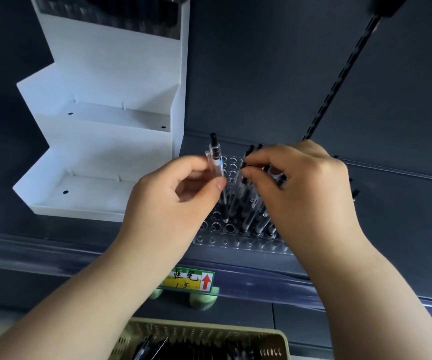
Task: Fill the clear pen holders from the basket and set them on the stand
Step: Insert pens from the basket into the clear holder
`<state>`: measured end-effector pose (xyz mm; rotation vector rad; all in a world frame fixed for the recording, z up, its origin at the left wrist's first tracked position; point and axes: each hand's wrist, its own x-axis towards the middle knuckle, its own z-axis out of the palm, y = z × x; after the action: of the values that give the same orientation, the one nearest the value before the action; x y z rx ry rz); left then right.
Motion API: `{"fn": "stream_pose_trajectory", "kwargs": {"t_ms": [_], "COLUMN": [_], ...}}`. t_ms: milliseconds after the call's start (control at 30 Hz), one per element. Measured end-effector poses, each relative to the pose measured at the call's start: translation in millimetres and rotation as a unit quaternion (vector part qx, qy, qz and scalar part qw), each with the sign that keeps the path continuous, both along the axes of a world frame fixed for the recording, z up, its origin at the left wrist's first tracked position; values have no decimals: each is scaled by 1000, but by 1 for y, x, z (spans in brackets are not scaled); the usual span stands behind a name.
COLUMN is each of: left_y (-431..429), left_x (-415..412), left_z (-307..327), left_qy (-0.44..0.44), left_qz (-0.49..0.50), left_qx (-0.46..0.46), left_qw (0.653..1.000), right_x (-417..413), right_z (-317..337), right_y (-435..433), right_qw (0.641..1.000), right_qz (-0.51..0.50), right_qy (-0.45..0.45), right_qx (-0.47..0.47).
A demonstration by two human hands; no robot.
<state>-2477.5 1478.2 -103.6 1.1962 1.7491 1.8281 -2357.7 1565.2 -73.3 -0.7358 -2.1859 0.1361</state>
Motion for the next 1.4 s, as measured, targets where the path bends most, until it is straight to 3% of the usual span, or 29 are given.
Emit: {"fn": "stream_pose_trajectory", "kwargs": {"t_ms": [267, 567, 733, 1033, 1233, 1400], "left_y": [-1, 5, 8, 12, 3, -25], "left_x": [0, 7, 12, 13, 7, 4], "left_z": [0, -10, -18, -25, -31, -29], "left_qy": [3, 113, 223, 243, 320, 433], "left_qz": [-19, -19, -24, 5, 6, 8], "left_qx": [-22, -52, -83, -112, -166, -194], "left_qw": [1000, 992, 971, 964, 933, 880], "right_x": [1, 5, 7, 11, 13, 27], "right_z": [-1, 0, 1, 3, 6, -9], "right_y": [2, 5, 4, 2, -13, -44], "right_qw": [999, 998, 999, 999, 997, 989], "right_qz": [11, 33, 29, 28, 61, 114], "right_qy": [-17, -4, 11, -1, -18, -80], "right_qx": [47, 50, 29, 24, 47, 55]}}
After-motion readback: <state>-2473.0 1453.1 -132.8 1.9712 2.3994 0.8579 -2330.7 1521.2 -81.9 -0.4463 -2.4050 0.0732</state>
